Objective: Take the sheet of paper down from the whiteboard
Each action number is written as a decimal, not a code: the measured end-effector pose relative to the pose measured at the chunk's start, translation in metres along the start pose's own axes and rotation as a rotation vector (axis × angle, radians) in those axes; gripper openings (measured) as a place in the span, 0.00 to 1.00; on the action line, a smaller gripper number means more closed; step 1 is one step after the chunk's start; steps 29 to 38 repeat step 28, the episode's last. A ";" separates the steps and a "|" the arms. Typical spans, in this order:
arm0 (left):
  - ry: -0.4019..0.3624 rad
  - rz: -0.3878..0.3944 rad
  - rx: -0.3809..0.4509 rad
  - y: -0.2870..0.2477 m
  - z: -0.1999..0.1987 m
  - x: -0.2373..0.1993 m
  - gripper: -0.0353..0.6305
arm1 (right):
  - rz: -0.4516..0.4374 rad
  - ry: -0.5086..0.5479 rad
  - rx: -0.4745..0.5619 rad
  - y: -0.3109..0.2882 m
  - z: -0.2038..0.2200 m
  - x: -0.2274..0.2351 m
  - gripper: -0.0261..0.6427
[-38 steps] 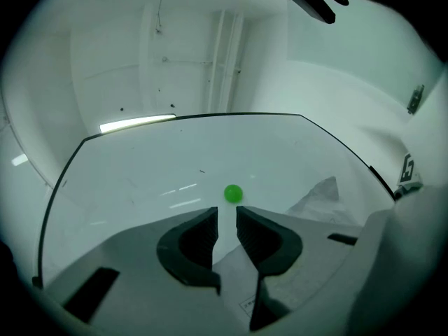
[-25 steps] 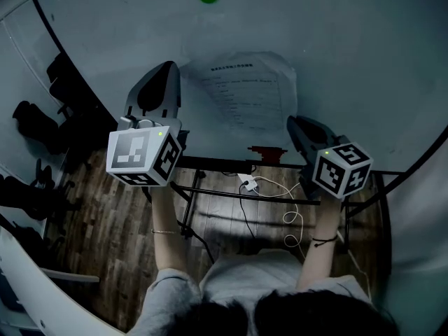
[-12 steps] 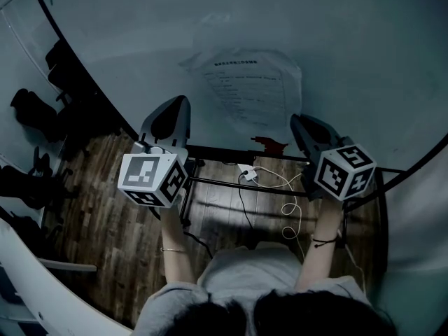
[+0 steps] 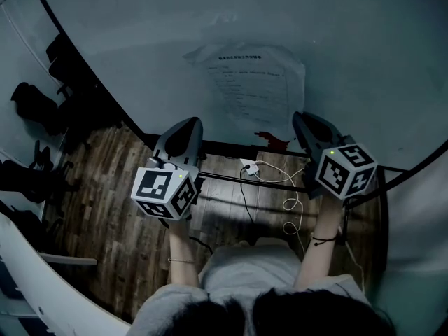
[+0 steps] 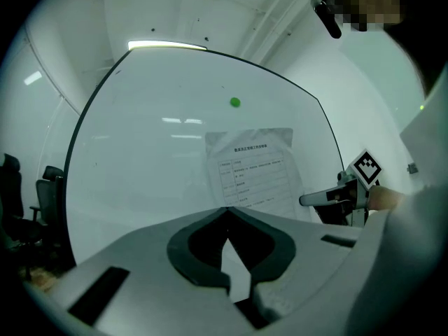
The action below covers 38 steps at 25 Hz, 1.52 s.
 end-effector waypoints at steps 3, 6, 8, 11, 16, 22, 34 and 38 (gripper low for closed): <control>0.011 0.008 -0.018 -0.003 0.013 0.003 0.06 | -0.004 0.004 -0.001 -0.005 0.006 0.001 0.04; 0.024 0.015 -0.035 -0.004 0.023 0.005 0.06 | -0.010 0.012 0.004 -0.006 0.006 0.000 0.04; 0.026 0.020 -0.039 -0.002 0.026 0.008 0.06 | -0.014 0.020 0.014 -0.001 0.002 -0.003 0.04; 0.027 0.021 -0.041 -0.009 0.028 0.010 0.06 | -0.020 0.030 0.021 -0.002 -0.005 0.004 0.04; 0.027 0.024 -0.033 -0.007 0.031 0.004 0.06 | -0.018 0.031 0.031 -0.009 0.004 -0.003 0.04; 0.024 0.031 -0.029 0.003 0.032 0.001 0.06 | -0.004 0.030 0.048 -0.005 0.002 -0.011 0.04; 0.022 0.030 -0.041 0.002 0.037 0.002 0.06 | 0.000 0.024 0.043 -0.004 0.005 -0.009 0.04; 0.022 0.030 -0.041 0.002 0.037 0.002 0.06 | 0.000 0.024 0.043 -0.004 0.005 -0.009 0.04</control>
Point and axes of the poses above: the fingertips, and each gripper's own axes: y backward along the fingers, x to its right, z out of its underside, the point moved 2 cm from there along y, backward along the fingers, and after that the axes turned 11 degrees about z, right-handed, at the moved point
